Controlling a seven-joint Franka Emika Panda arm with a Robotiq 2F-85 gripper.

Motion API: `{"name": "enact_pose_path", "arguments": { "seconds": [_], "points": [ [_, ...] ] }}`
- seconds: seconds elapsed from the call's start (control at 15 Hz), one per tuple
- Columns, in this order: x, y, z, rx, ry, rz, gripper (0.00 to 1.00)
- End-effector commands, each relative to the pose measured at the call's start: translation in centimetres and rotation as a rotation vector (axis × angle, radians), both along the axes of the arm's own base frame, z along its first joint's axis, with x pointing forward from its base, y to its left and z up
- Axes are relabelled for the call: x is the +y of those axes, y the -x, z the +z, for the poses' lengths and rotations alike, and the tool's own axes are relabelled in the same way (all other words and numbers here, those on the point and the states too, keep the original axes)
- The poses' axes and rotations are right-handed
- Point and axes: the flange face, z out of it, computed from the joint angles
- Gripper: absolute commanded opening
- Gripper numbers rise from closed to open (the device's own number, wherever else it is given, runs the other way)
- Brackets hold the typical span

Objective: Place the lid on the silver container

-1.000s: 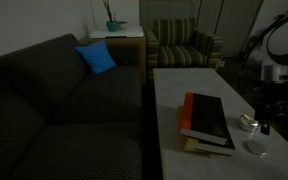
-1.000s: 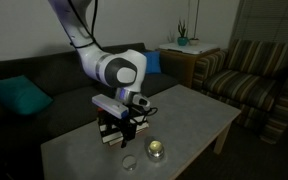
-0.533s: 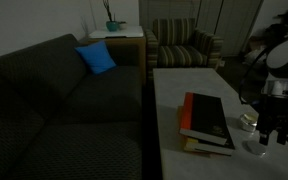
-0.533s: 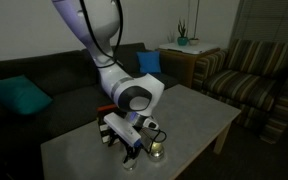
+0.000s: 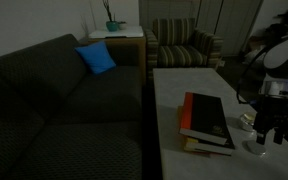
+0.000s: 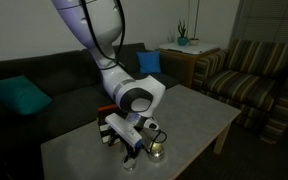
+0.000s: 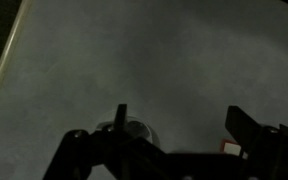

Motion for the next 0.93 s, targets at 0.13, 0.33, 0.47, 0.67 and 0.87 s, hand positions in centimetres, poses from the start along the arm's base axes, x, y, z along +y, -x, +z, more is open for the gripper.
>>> {"name": "enact_pose_path", "arguments": {
  "seconds": [0.13,0.33,0.47,0.67,0.87],
  "points": [
    [0.7,-1.0,-1.1,0.0,0.01,0.008,1.0],
    [1.4,-1.3,-3.3,0.002,0.024,-0.026,1.0],
    [1.6,-1.1,-4.9,0.012,0.038,-0.072,1.0],
    [1.9,-0.3,-7.0,0.018,0.044,-0.122,1.0],
    [2.2,-0.2,-7.1,0.011,0.043,-0.131,1.0]
  ]
}}
